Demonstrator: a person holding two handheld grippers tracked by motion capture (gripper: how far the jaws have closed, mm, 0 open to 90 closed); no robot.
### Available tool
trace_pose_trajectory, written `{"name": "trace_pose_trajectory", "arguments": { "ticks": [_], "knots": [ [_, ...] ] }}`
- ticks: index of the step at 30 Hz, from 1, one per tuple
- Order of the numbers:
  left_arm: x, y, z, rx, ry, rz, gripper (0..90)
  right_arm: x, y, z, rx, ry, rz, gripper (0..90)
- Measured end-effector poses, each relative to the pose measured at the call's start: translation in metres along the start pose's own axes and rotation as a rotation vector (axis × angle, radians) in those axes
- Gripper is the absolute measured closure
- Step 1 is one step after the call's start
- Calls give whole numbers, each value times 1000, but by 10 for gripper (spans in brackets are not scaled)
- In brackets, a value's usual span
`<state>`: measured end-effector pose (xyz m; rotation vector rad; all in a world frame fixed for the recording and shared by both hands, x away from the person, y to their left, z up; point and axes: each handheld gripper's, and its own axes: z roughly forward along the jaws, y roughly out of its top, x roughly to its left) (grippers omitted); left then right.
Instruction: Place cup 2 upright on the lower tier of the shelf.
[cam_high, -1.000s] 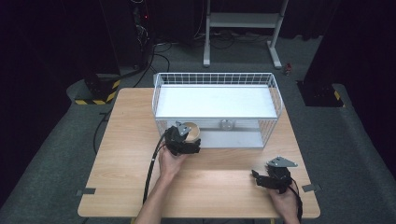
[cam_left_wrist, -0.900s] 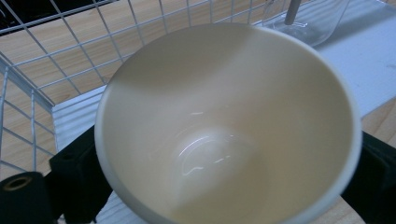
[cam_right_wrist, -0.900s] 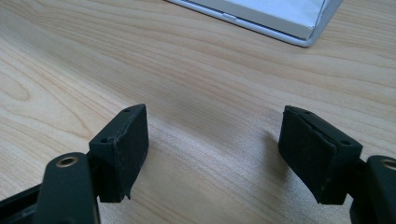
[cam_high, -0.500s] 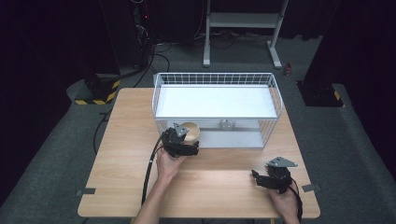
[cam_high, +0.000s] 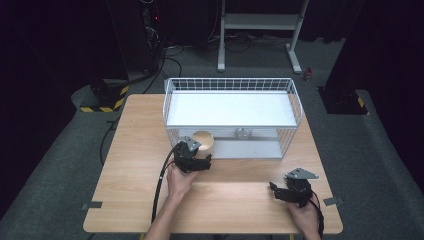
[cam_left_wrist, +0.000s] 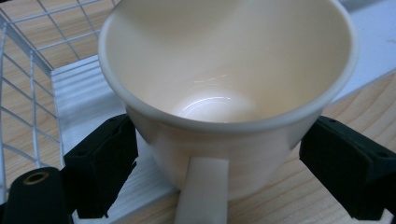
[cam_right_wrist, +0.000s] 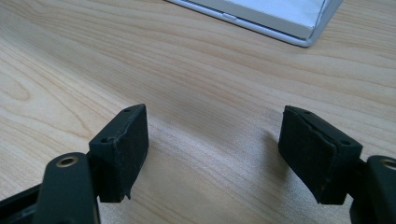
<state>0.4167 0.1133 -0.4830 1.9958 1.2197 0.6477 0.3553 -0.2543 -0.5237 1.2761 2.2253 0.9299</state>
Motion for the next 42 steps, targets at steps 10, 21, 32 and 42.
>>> {"name": "trace_pose_trajectory", "arguments": {
  "ticks": [10,21,32,42],
  "knots": [
    [1,3,4,3,23,-2,136,0,0,0,0,0,0,244],
    [0,6,12,11,53,-17,260,0,0,-1,1,-2,4,242],
    [0,7,20,0,78,-15,407,0,0,-1,1,-2,4,242],
    [-3,16,33,14,130,-28,524,0,0,-1,1,-2,5,241]
  ]
}}
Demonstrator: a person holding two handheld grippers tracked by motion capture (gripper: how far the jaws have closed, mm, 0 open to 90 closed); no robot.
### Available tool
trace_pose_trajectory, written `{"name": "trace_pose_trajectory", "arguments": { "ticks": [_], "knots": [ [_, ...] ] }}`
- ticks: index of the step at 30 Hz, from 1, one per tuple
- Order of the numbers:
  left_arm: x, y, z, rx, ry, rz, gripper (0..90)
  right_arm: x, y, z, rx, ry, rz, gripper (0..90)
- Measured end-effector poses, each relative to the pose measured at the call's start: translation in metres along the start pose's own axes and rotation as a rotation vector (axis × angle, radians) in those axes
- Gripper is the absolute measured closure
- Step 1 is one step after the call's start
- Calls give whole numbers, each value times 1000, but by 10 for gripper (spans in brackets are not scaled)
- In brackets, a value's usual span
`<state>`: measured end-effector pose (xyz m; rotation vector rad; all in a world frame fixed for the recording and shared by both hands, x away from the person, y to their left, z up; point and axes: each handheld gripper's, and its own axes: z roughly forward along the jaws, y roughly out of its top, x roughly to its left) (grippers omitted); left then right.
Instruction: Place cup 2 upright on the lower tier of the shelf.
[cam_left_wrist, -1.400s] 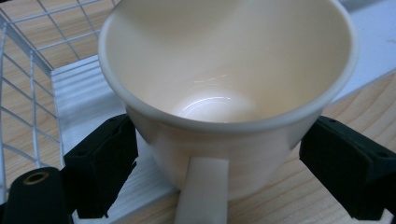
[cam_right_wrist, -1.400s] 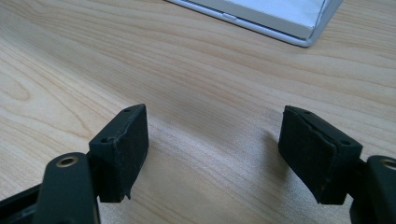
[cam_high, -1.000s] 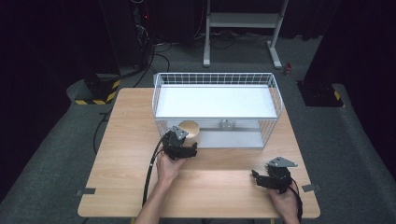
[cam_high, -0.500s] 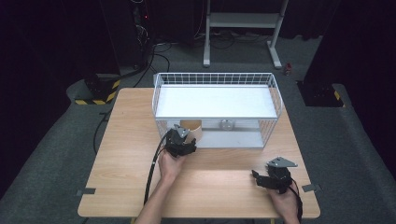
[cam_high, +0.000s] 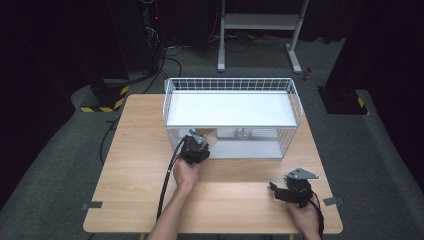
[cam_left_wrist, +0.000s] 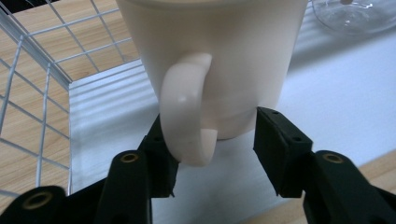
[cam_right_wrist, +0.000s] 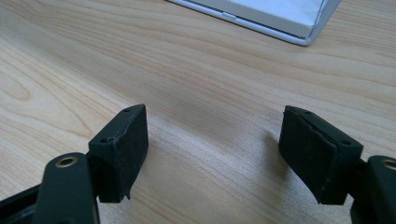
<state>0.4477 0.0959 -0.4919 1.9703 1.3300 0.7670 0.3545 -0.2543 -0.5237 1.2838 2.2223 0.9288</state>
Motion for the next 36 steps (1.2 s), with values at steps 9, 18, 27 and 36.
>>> {"name": "trace_pose_trajectory", "arguments": {
  "ticks": [9,18,27,36],
  "knots": [
    [3,4,7,8,4,-11,661,0,0,0,-1,1,1,241],
    [1,7,17,37,-19,-10,734,1,0,0,-2,15,-20,244],
    [2,5,10,-17,-112,-39,486,1,0,0,-2,15,-18,243],
    [4,3,-7,-41,-151,-15,286,1,0,0,-1,14,-15,243]
  ]
}}
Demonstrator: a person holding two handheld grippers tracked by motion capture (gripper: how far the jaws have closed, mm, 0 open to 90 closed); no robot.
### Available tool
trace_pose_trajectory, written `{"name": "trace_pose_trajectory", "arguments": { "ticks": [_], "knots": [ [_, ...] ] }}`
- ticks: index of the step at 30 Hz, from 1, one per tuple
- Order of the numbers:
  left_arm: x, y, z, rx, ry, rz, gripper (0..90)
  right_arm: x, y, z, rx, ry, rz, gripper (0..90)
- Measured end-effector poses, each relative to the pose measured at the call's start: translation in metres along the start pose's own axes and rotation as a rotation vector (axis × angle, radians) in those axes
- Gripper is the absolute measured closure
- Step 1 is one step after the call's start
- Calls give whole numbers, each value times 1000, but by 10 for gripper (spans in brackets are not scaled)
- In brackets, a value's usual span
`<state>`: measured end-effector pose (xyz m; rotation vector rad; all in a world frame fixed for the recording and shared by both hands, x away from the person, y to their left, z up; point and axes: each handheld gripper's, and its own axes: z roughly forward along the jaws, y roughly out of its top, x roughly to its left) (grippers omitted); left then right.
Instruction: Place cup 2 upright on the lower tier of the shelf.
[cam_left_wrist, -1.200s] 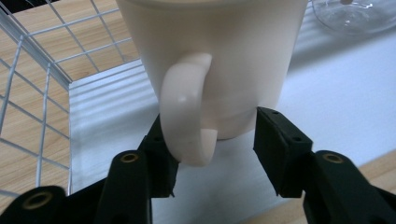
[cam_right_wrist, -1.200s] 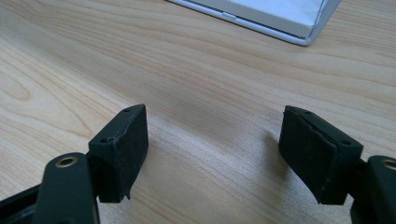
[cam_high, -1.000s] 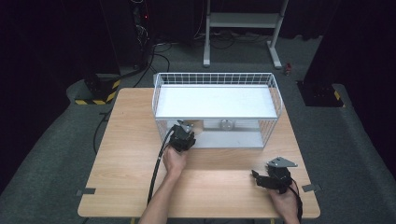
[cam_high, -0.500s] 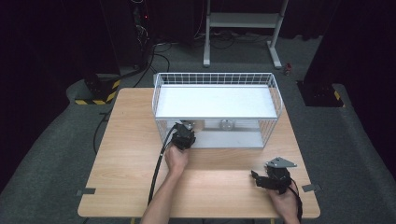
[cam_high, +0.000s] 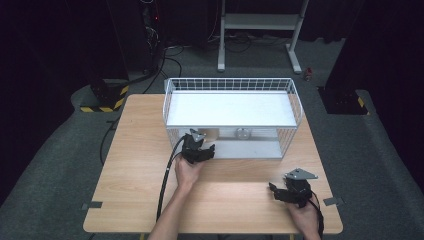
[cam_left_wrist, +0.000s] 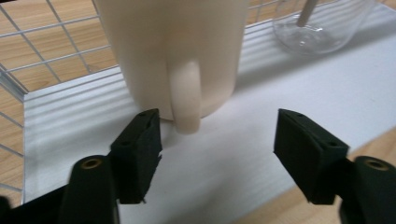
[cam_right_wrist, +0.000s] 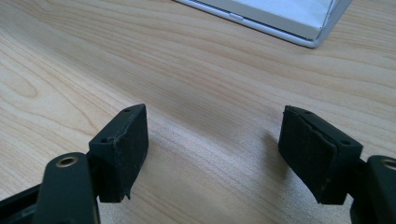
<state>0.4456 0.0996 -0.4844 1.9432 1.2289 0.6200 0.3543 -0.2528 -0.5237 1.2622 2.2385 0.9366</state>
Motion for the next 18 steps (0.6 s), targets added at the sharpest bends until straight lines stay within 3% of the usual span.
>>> {"name": "trace_pose_trajectory", "arguments": {
  "ticks": [5,15,17,18],
  "knots": [
    [-1,1,-18,-38,2,11,270,0,0,0,1,-1,4,243],
    [3,-7,-31,-33,-16,25,265,0,0,0,1,-1,5,242],
    [3,-8,-32,-35,-15,25,265,0,0,0,1,-1,4,242],
    [4,-9,-35,-38,-27,0,265,0,0,0,1,-2,4,243]
  ]
}}
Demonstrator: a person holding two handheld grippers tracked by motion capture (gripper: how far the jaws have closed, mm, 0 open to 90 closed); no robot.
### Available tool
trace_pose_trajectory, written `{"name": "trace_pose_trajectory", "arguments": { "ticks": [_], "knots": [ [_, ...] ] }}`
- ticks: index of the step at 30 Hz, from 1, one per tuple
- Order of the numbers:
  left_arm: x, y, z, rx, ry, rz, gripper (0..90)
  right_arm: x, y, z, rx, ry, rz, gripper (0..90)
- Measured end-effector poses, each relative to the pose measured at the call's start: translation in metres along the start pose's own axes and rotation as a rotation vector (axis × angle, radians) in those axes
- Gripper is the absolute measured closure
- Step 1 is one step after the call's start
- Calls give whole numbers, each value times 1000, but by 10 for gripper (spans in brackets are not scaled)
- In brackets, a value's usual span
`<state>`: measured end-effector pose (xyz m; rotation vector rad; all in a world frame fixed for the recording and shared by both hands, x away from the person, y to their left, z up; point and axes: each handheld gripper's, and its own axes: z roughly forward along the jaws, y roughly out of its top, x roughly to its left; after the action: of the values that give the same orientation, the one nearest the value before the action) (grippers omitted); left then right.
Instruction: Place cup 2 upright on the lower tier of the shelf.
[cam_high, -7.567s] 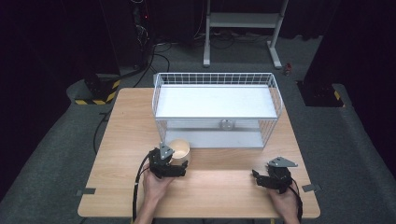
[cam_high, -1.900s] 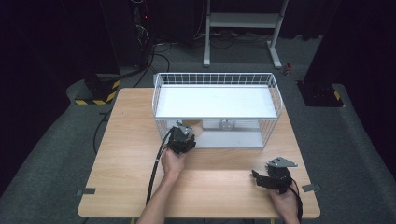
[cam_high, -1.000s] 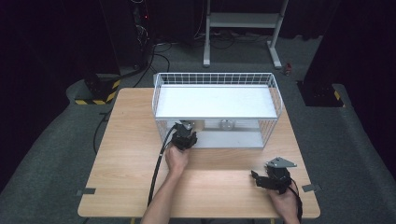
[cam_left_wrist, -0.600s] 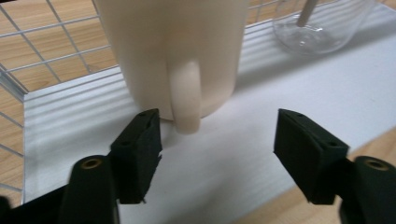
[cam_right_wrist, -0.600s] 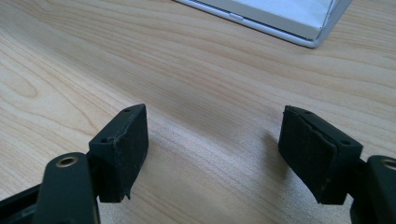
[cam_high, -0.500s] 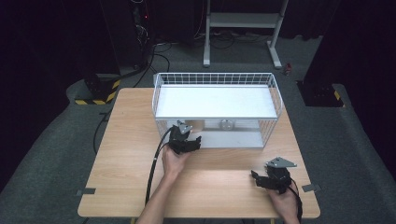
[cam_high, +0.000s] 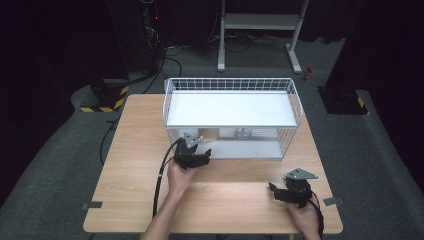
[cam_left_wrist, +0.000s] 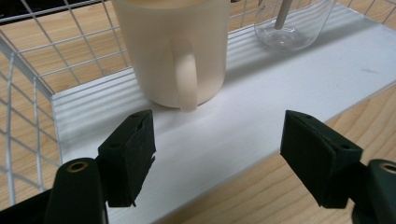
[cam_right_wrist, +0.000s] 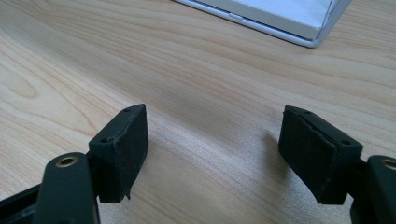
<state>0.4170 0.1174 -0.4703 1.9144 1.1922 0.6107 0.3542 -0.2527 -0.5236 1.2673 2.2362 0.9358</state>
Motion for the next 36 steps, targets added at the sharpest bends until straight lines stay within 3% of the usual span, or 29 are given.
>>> {"name": "trace_pose_trajectory", "arguments": {
  "ticks": [15,23,27,36],
  "knots": [
    [-2,-2,-18,-37,-13,0,264,0,0,0,0,1,3,243],
    [3,-8,-34,-41,-37,-25,255,0,0,0,2,-1,8,243],
    [8,-11,-42,-49,-34,-21,253,0,0,0,2,-1,9,243],
    [18,-19,-56,-60,-22,-54,243,0,0,0,2,-2,8,243]
  ]
}}
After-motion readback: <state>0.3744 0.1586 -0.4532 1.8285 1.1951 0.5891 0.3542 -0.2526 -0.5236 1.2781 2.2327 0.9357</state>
